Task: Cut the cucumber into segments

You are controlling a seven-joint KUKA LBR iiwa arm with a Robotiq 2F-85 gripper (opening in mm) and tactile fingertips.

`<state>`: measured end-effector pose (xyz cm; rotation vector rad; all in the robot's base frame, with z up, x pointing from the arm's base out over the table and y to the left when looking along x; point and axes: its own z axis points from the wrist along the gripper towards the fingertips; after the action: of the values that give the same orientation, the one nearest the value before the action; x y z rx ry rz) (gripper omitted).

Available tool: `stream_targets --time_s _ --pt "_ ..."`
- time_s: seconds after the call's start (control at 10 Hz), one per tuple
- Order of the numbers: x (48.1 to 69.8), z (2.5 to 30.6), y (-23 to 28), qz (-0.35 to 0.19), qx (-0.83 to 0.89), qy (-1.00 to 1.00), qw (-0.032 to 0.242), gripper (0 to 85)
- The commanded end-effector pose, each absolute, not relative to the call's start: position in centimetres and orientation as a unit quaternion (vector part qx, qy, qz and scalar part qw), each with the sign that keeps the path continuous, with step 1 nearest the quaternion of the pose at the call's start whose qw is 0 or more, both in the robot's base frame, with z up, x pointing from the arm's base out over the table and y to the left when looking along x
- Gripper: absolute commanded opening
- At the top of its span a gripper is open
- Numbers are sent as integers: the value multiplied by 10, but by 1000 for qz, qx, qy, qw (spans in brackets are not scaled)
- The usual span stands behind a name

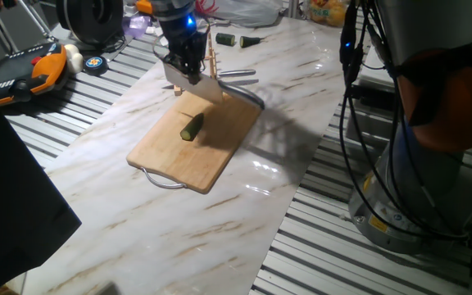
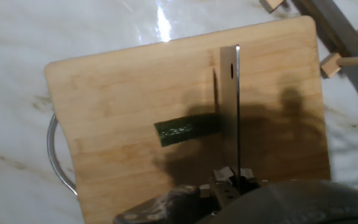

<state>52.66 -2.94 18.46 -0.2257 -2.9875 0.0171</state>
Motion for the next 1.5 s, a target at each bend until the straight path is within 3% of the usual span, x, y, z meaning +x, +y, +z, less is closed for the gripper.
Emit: stream_targets --time_s 0.0,0.3,0.9,1.4 --pt "528 178 -25 6 -75 -995 69 7" --pt "525 158 -6 -3 -84 -994 65 7" --pt "529 150 1 -10 -86 -994 73 7" --pt "540 137 3 -13 -87 -995 55 7"
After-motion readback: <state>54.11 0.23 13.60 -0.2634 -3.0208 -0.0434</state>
